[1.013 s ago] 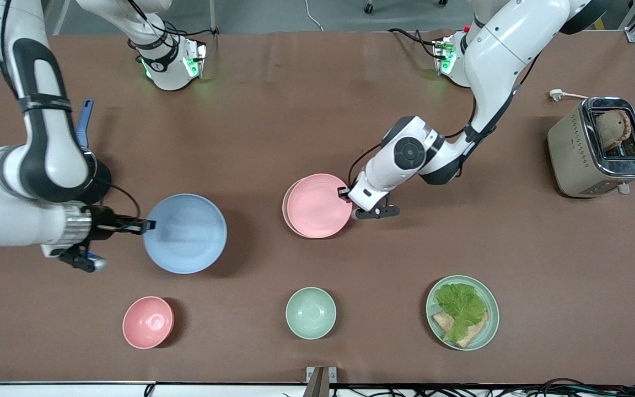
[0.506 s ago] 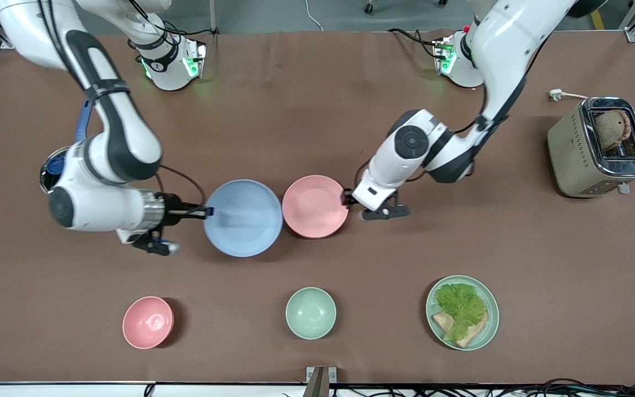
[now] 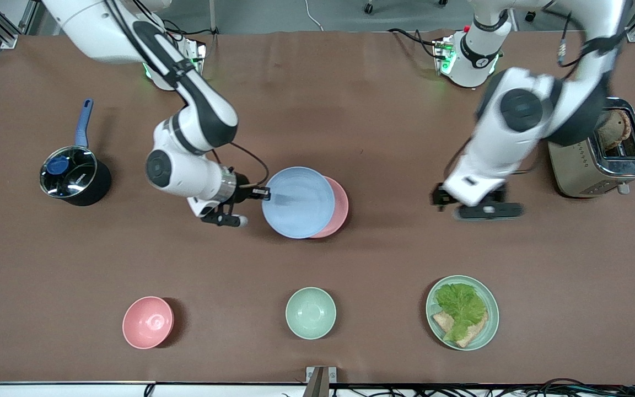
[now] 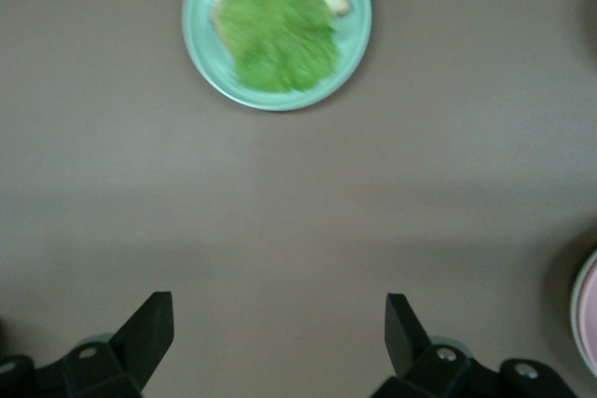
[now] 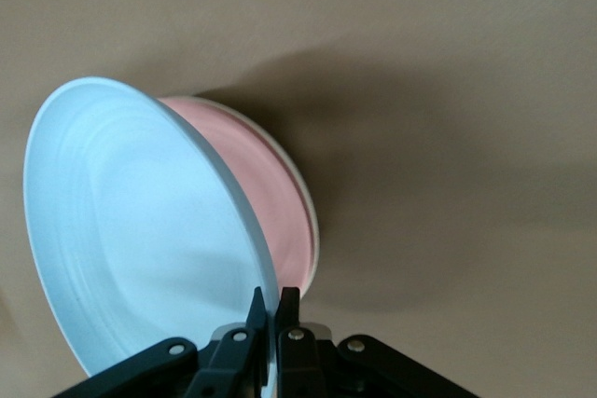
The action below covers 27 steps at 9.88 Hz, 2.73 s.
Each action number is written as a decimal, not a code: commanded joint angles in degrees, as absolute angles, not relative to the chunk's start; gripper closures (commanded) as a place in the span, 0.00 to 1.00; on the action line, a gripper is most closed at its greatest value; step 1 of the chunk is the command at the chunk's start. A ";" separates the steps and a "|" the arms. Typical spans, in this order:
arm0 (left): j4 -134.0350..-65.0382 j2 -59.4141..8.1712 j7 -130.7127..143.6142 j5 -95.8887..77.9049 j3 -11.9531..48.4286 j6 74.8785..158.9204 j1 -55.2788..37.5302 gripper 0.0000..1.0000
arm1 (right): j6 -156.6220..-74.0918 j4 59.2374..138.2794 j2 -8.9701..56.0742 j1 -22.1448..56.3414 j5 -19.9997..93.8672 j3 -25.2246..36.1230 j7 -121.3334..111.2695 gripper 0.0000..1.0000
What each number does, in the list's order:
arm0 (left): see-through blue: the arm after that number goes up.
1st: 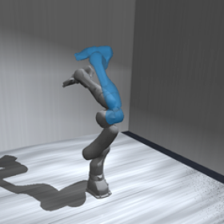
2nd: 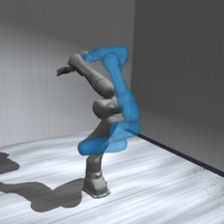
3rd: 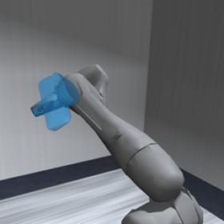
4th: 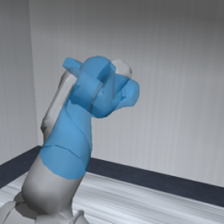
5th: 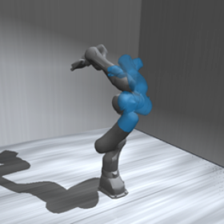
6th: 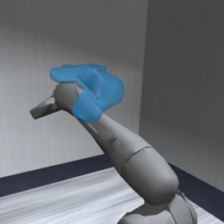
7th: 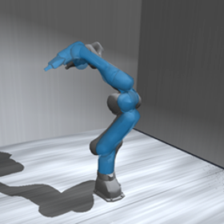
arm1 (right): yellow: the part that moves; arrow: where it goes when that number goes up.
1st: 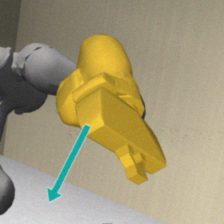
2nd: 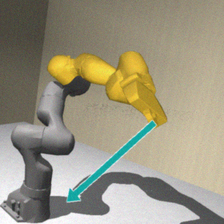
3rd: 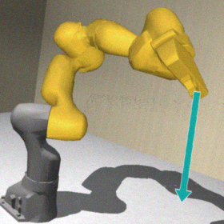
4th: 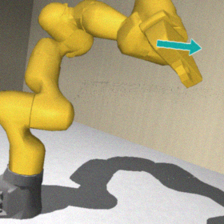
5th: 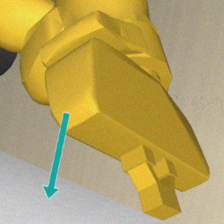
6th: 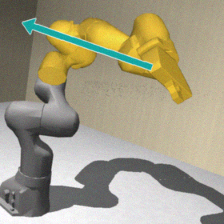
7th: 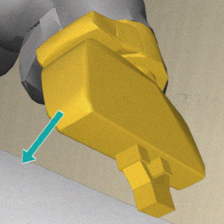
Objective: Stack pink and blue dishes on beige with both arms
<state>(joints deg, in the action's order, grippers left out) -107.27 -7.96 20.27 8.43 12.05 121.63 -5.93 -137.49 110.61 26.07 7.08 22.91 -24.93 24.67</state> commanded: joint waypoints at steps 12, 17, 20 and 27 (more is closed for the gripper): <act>-81.39 0.97 -6.77 0.53 -3.16 84.12 -2.72 0.00 | -144.35 116.10 18.33 4.58 18.04 -23.58 26.19 0.00; -82.00 1.76 -5.71 0.44 -5.80 80.42 -3.34 0.00 | -117.72 109.09 3.10 -0.10 -2.61 -11.04 25.67 0.00; -82.53 1.76 -3.17 0.70 -5.45 80.60 -3.51 0.00 | -105.10 99.37 -0.88 0.35 -2.90 -1.86 13.14 0.00; -83.41 1.67 -1.07 0.09 -2.91 80.86 -2.81 0.00 | -85.72 82.00 -0.17 -0.79 -2.11 3.52 2.83 0.00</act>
<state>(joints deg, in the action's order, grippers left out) -81.65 1.87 -2.77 0.64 -3.88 81.16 -3.16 -88.02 83.36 -1.19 -0.88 -1.76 3.35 5.13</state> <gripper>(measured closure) 0.000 0.000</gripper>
